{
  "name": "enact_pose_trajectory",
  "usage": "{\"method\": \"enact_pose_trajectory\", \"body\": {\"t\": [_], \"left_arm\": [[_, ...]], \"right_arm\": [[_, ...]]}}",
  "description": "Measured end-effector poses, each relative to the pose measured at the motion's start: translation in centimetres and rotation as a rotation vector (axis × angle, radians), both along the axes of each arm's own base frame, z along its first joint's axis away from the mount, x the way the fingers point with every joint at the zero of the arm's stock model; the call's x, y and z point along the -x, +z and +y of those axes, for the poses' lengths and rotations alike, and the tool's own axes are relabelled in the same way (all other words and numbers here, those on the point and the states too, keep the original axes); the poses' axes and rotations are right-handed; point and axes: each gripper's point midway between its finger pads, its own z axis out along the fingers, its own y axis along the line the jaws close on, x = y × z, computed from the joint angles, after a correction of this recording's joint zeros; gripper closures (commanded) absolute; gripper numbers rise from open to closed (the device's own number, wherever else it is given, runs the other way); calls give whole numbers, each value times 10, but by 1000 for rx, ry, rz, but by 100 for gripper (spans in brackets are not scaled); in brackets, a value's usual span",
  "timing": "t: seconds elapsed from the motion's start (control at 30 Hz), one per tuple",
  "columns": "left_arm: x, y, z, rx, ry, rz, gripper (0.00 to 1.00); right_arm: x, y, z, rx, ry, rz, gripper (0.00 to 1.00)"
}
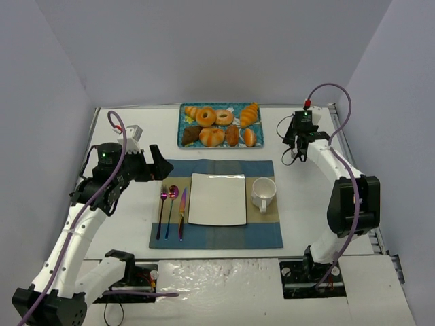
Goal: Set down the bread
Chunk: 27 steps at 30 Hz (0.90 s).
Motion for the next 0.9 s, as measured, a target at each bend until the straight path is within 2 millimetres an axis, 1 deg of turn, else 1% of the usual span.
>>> {"method": "enact_pose_trajectory", "body": {"t": [0.2,0.3,0.47,0.63,0.73,0.8,0.9], "left_arm": [[0,0,0,0,0,0,3],[0,0,0,0,0,0,3],[0,0,0,0,0,0,3],[0,0,0,0,0,0,3],[0,0,0,0,0,0,3],[0,0,0,0,0,0,3],[0,0,0,0,0,0,3]], "right_arm": [[7,33,9,27,25,-34,57],[8,52,26,32,66,-58,57],[7,79,68,23,163,-110,58],[10,95,112,7,261,-128,58],[0,108,144,-13,323,-158,58],[-6,110,165,-27,362,-163,58],[-14,103,194,-51,414,-152,58]]}}
